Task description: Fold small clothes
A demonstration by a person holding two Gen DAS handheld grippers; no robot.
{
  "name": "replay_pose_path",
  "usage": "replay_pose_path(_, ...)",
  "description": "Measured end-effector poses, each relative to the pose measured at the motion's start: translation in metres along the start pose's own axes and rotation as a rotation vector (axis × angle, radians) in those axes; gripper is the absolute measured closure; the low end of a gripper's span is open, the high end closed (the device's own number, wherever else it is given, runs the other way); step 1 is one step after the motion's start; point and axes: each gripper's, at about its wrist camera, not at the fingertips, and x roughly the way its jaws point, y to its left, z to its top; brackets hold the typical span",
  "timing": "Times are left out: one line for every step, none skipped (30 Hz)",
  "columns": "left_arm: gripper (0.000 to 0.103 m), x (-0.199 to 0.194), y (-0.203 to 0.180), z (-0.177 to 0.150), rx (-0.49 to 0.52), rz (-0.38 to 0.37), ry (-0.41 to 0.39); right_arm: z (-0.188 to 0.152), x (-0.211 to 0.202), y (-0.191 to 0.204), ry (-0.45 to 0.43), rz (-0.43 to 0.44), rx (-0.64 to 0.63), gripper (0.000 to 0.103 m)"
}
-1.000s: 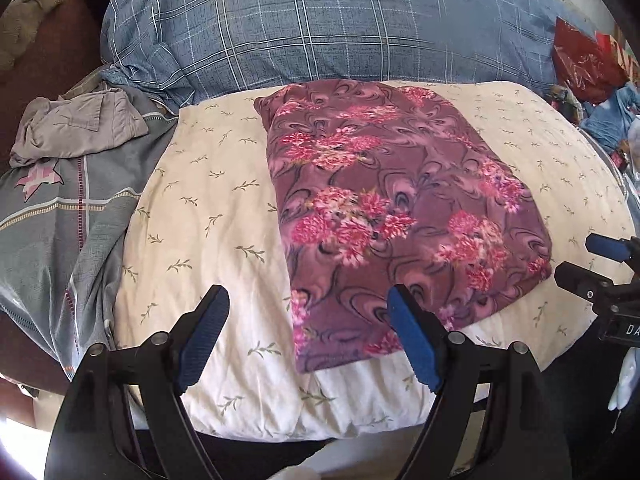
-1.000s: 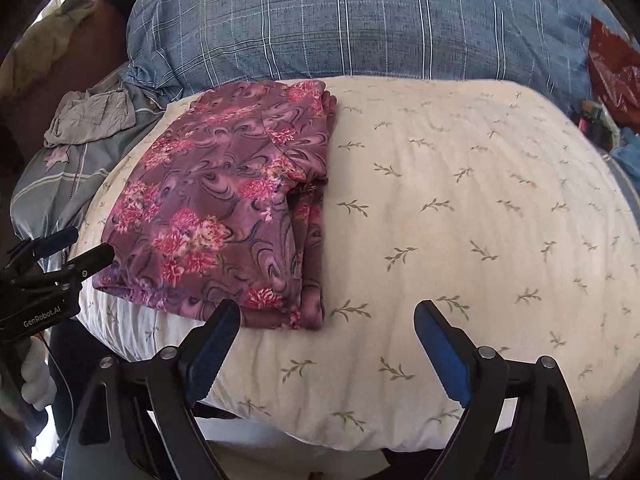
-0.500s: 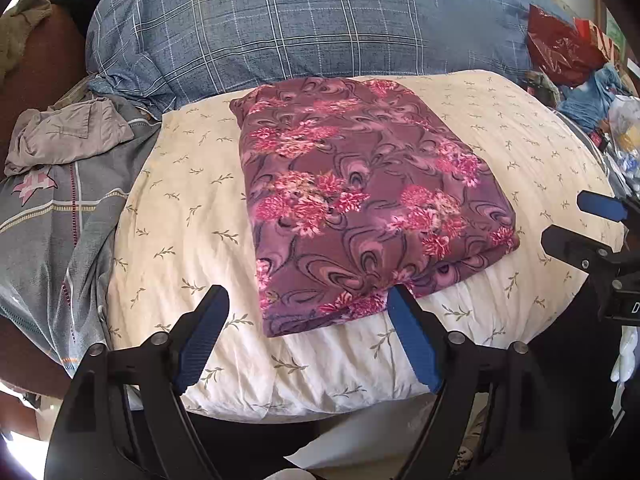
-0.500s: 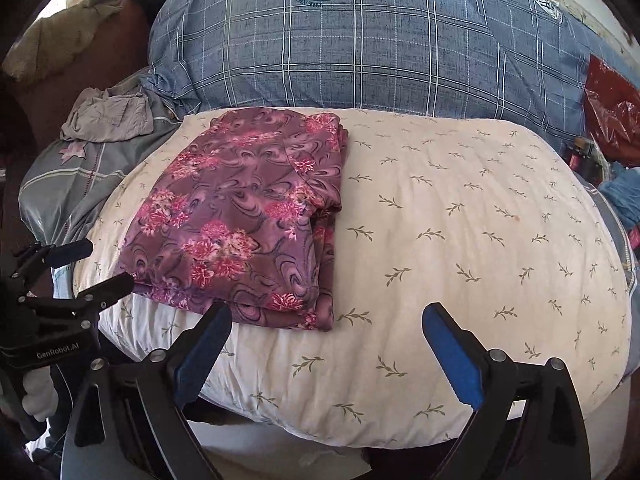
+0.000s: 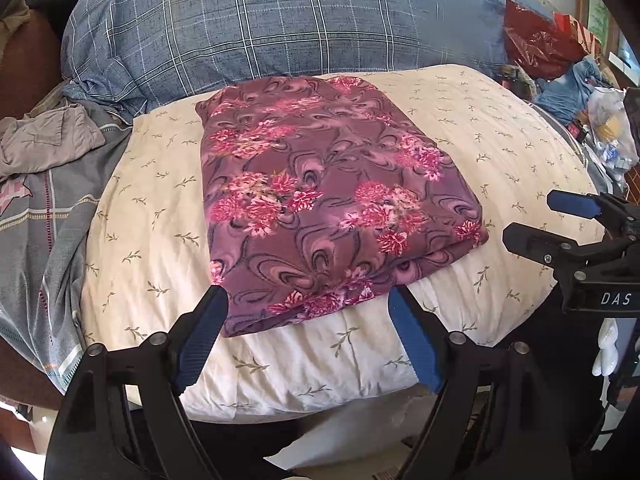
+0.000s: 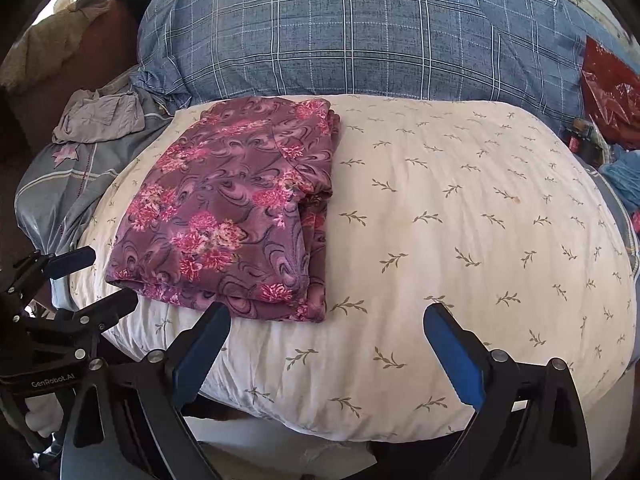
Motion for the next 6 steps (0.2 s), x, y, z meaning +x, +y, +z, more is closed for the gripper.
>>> replay_pose_path(0.020, -0.0001, -0.0002, 0.0001, 0.001, 0.000, -0.002, -0.0002, 0.0002, -0.0009, 0.001, -0.001, 0.002, 0.004)
replay_pose_path(0.020, -0.0005, -0.0008, -0.0003, 0.002, 0.003, -0.004, -0.0005, 0.0004, -0.0013, 0.002, -0.002, 0.003, 0.004)
replay_pose_path(0.020, -0.0006, -0.0014, -0.0004, 0.004, 0.006, -0.006, -0.0010, 0.0008, -0.0021, 0.004, -0.003, 0.004, 0.004)
replay_pose_path(0.020, -0.0007, -0.0018, -0.0006, 0.005, 0.009, -0.006, -0.0014, 0.0012, -0.0027, 0.006, -0.004, 0.004, 0.004)
replay_pose_path(0.020, -0.0008, -0.0024, -0.0009, 0.005, 0.013, -0.006, -0.0020, 0.0016, -0.0035, 0.007, -0.005, 0.006, 0.004)
replay_pose_path(0.020, -0.0005, -0.0022, -0.0009, 0.005, 0.016, -0.005, -0.0019, 0.0024, -0.0040, 0.007, -0.007, 0.007, 0.004)
